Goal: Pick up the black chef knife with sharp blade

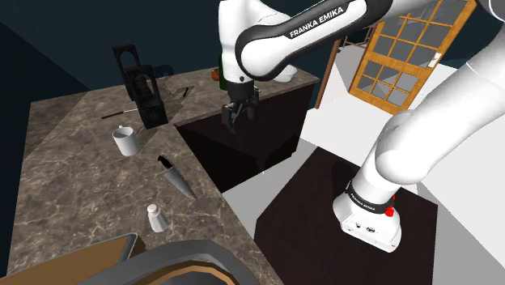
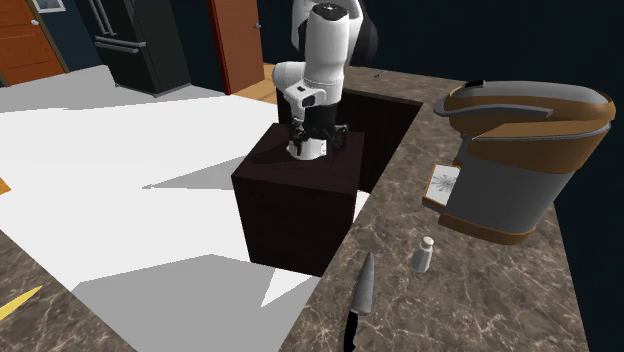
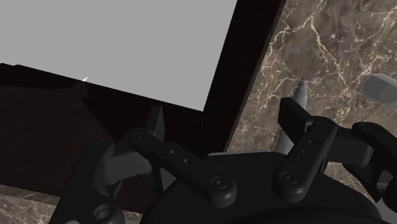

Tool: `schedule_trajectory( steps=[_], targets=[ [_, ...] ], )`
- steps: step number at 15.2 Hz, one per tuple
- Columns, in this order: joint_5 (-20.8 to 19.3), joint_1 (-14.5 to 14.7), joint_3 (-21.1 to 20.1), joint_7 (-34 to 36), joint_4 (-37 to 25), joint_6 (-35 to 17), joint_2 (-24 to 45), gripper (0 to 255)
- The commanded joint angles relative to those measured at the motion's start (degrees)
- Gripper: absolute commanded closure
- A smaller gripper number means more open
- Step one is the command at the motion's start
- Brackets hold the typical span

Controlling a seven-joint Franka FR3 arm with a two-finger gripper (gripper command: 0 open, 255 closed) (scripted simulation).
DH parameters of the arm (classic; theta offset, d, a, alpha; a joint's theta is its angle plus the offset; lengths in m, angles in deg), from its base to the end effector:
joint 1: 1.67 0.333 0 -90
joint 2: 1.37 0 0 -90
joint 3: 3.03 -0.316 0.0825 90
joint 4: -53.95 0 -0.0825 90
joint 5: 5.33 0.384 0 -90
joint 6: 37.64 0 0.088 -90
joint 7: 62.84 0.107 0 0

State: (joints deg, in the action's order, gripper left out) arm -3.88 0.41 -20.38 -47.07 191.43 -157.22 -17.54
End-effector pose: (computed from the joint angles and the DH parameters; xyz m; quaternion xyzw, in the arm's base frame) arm 0.4215 0.1519 0.4150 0.9991 0.0189 -0.0109 0.0355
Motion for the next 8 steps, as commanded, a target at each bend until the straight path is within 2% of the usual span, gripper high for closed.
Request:
schedule_trajectory(
  steps=[1, 8],
  targets=[
    [-0.72, 0.06, -1.44, 2.80, -1.36, -2.99, 4.25, 0],
    [-6.79, 0.62, -4.01, 12.42, -8.93, -11.00, 20.27, 0]
  ],
)
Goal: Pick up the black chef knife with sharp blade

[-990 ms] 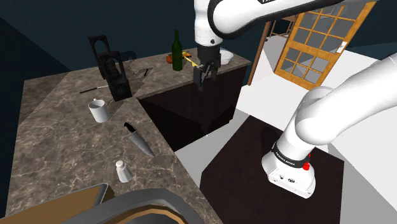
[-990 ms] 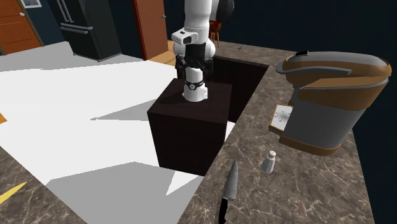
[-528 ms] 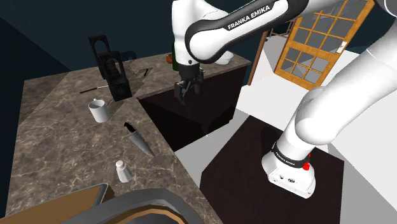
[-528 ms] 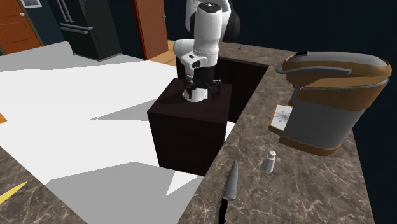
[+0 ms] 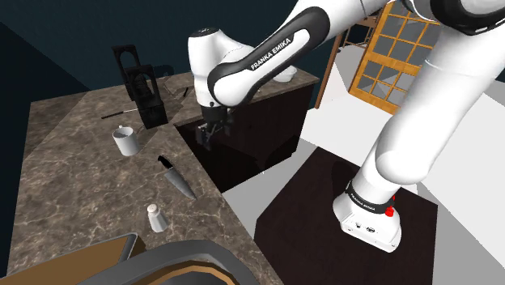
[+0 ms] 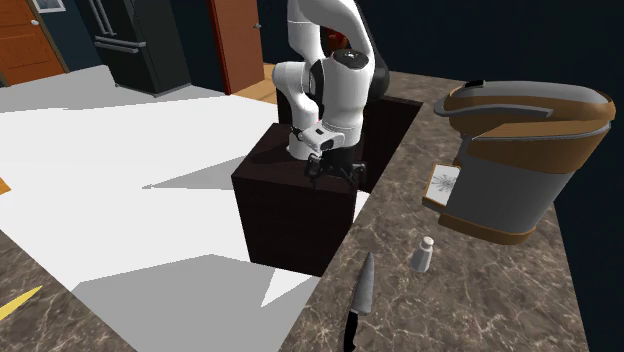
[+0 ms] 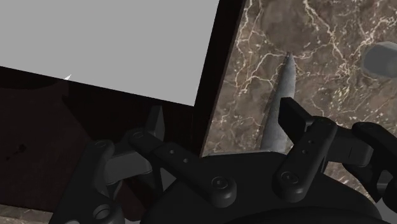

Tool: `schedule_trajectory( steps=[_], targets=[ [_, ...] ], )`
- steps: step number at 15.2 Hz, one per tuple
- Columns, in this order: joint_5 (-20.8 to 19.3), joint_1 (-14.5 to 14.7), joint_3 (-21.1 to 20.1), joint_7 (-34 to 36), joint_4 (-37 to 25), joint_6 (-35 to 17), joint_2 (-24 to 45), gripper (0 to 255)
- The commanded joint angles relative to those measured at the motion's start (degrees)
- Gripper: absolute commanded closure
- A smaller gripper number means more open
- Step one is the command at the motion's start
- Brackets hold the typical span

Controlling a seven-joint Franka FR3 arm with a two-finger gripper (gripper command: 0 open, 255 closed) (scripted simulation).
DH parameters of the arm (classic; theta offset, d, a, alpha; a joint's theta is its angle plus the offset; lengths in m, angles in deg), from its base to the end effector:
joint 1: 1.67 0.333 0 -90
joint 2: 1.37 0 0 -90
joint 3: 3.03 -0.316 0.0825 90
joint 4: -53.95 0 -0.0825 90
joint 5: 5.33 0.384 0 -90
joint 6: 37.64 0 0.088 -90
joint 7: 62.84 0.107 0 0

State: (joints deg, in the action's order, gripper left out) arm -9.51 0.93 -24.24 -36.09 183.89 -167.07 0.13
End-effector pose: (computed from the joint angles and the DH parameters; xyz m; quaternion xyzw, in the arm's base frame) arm 0.4742 0.2069 0.3454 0.9996 -0.0020 -0.0051 0.0279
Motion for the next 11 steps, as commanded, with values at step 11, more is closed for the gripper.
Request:
schedule_trajectory(
  steps=[11],
  targets=[
    [-11.22, 6.64, 2.78, 13.81, -21.21, -5.91, 27.91, 0]
  ],
)
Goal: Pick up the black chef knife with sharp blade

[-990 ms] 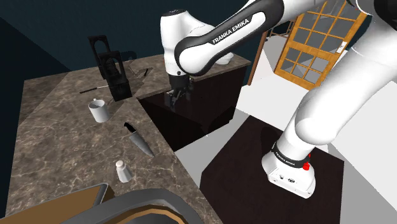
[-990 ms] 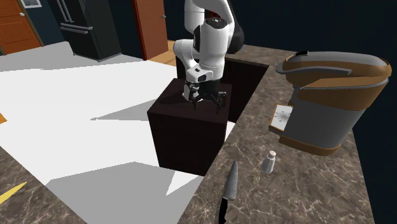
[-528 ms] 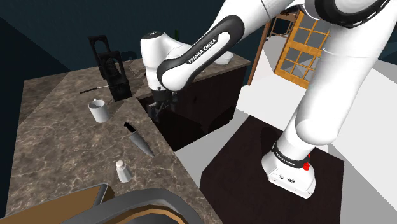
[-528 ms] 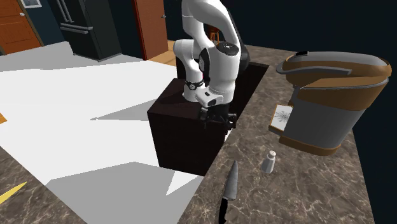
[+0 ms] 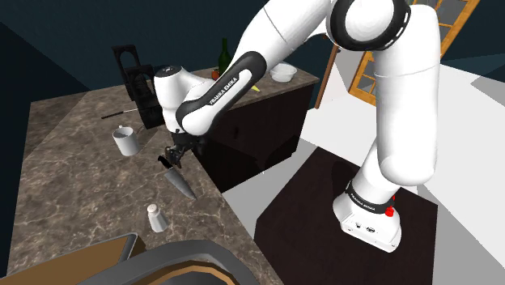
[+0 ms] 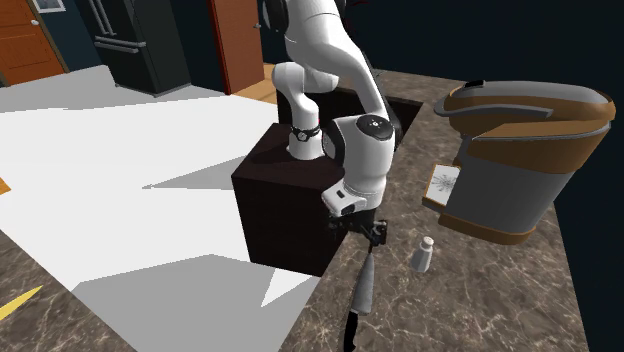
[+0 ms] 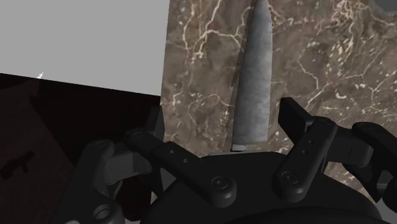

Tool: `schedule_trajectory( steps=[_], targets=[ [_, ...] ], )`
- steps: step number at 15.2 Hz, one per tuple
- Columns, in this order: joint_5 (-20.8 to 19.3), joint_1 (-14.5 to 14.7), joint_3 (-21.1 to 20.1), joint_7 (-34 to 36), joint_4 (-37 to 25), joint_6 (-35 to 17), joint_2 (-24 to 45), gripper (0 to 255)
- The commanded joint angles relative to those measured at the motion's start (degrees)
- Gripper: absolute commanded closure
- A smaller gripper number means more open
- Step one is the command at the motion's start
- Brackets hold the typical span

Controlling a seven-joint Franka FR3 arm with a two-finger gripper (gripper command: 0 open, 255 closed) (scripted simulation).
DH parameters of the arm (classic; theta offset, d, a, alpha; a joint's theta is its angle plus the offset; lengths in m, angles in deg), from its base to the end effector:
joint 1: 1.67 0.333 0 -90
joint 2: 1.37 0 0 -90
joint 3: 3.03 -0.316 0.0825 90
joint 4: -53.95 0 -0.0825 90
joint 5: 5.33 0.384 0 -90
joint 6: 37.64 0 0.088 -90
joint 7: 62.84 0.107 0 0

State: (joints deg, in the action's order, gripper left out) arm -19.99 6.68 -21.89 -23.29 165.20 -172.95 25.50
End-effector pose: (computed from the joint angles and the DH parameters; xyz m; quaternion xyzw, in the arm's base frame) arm 0.5559 0.2727 0.2498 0.9994 -0.0316 0.0027 0.0168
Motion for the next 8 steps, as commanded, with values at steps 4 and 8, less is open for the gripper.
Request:
schedule_trajectory(
  steps=[4, 8],
  targets=[
    [-2.35, 3.86, 2.11, 3.29, -12.31, 0.33, 11.65, 0],
    [-2.99, 5.73, 3.16, 4.26, -19.34, 0.72, 17.97, 0]
  ],
)
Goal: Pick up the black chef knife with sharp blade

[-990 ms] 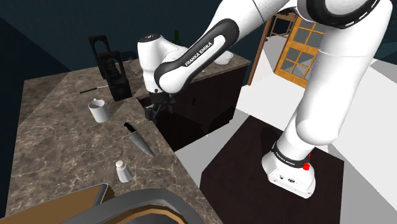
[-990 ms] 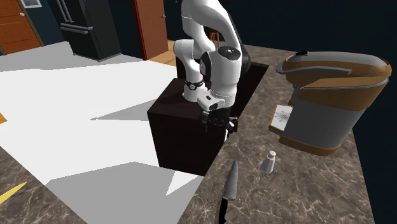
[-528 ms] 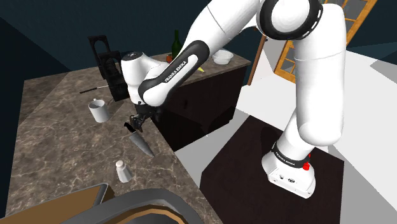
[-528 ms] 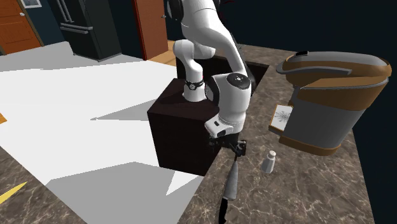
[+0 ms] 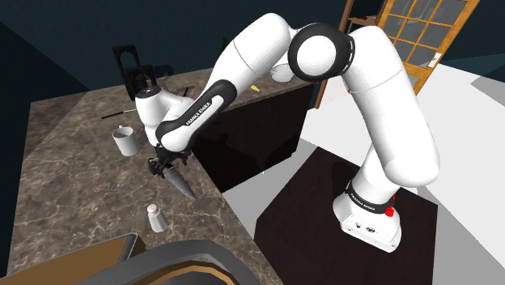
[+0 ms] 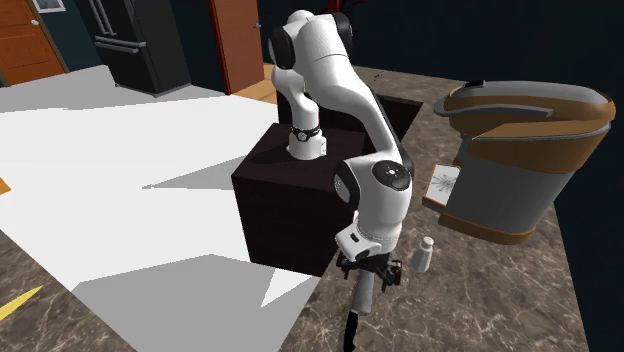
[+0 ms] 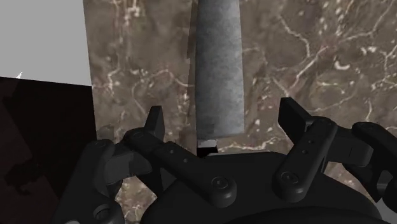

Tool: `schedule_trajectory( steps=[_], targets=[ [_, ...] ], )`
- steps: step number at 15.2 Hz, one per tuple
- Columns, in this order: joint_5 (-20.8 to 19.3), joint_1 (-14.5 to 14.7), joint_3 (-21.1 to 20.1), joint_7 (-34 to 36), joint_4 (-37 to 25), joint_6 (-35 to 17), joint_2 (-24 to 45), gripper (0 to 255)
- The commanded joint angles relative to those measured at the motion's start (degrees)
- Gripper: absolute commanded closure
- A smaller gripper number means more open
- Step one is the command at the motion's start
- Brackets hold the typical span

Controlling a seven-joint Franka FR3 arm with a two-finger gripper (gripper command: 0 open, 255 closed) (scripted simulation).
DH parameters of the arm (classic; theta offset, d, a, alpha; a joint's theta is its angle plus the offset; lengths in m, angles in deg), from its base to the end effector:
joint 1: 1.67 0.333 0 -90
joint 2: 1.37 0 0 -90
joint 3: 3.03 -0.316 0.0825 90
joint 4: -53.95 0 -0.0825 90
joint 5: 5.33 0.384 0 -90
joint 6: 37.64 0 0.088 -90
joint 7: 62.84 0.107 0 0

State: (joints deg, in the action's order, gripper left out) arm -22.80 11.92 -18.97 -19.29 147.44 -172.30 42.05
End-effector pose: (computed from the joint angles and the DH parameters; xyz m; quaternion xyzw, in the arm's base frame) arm 0.6109 0.3151 0.1871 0.9986 -0.0507 0.0077 0.0102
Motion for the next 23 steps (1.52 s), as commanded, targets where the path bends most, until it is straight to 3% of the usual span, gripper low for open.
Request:
schedule_trajectory(
  steps=[1, 8, 9, 23],
  targets=[
    [-0.32, 0.59, 0.38, 0.35, -1.71, -0.35, 1.99, 0],
    [-1.10, 1.18, 1.20, 0.81, -2.69, -2.63, 5.23, 0],
    [-1.08, 1.24, 1.17, 0.88, -2.65, -2.57, 5.13, 255],
    [-0.41, 0.65, 0.46, 0.40, -1.79, -0.60, 2.31, 255]
  ],
)
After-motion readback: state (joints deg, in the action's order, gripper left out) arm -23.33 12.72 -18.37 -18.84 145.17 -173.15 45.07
